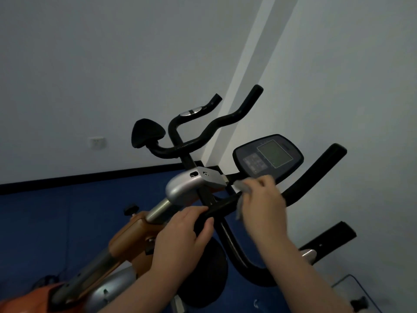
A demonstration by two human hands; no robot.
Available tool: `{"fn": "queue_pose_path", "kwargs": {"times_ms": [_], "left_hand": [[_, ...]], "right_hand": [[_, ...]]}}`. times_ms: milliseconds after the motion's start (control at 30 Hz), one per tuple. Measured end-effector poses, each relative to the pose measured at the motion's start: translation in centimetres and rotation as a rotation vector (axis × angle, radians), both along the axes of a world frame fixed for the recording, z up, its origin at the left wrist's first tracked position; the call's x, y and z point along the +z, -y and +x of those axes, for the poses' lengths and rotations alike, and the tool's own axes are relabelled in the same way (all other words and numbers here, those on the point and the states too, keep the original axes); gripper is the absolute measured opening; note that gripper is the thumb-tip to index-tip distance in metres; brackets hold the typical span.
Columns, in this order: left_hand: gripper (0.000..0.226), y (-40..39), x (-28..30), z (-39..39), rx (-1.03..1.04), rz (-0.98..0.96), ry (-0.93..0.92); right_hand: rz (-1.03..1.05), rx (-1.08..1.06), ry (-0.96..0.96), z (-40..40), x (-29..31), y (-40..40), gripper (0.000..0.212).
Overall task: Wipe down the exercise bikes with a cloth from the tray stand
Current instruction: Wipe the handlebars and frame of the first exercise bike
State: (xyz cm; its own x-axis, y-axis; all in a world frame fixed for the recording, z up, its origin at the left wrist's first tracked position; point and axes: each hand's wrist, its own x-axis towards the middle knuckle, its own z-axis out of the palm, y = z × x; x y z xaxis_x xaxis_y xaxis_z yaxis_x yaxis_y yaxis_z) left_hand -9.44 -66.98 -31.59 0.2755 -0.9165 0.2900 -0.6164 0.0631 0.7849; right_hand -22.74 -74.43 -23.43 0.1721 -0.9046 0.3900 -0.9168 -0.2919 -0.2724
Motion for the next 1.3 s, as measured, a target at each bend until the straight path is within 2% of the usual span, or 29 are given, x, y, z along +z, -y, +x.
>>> {"fn": "queue_pose_path", "kwargs": {"times_ms": [67, 167, 233, 400, 467, 533, 667, 733, 767, 833, 933, 967, 1067, 1200, 1300], "left_hand": [[0.038, 0.0, -0.2, -0.1, 0.004, -0.006, -0.026], [0.037, -0.1, -0.4, 0.0, 0.004, -0.021, -0.054], [0.036, -0.1, -0.4, 0.0, -0.010, -0.030, -0.060], [0.035, -0.2, -0.4, 0.0, -0.007, -0.033, -0.066], [0.037, -0.2, -0.5, 0.0, -0.002, -0.036, -0.066], [0.041, -0.2, -0.5, 0.0, -0.001, -0.038, -0.082], [0.039, -0.2, -0.4, 0.0, -0.004, -0.053, -0.076], [0.039, -0.2, -0.4, 0.1, 0.003, -0.053, -0.075], [0.039, -0.2, -0.3, 0.1, 0.006, -0.055, -0.078], [0.039, -0.2, -0.3, 0.0, 0.007, -0.059, -0.082], [0.041, -0.4, -0.4, 0.0, 0.010, -0.055, -0.073], [0.041, -0.4, -0.4, 0.0, 0.010, -0.051, -0.071], [0.041, -0.3, -0.4, 0.0, 0.002, -0.046, -0.079], [0.039, -0.4, -0.5, 0.1, -0.017, -0.056, -0.102], [0.040, -0.3, -0.6, 0.0, -0.009, -0.052, -0.115]], "right_hand": [[0.038, 0.061, 0.000, 1.5, -1.3, -1.3, 0.025], [0.201, 0.190, 0.186, 1.8, -1.2, -2.2, 0.028], [0.295, 0.272, 0.209, 1.3, -0.1, -2.1, 0.028], [-0.054, 0.132, 0.149, -0.7, 2.8, -0.1, 0.028], [-0.002, 0.061, -0.020, 0.0, 1.6, -0.3, 0.026], [0.077, 0.095, -0.061, 1.2, -0.8, -1.5, 0.027], [0.186, 0.194, 0.133, 1.2, -2.4, -2.8, 0.029], [0.301, 0.248, 0.287, 0.4, -1.3, -2.4, 0.018], [0.303, 0.265, 0.335, 0.0, -0.7, -2.2, 0.010], [0.167, 0.245, 0.332, -0.7, -0.1, -1.6, 0.005], [0.019, 0.120, 0.187, -0.7, -0.8, -1.6, 0.030], [0.009, 0.082, 0.151, -0.3, -1.5, -2.1, 0.033], [0.025, 0.063, 0.183, 1.1, -3.1, -3.3, 0.021], [0.214, 0.164, 0.273, -0.3, -0.9, -1.7, 0.018], [0.049, 0.079, 0.265, -1.8, 1.3, 0.0, 0.020]]}}
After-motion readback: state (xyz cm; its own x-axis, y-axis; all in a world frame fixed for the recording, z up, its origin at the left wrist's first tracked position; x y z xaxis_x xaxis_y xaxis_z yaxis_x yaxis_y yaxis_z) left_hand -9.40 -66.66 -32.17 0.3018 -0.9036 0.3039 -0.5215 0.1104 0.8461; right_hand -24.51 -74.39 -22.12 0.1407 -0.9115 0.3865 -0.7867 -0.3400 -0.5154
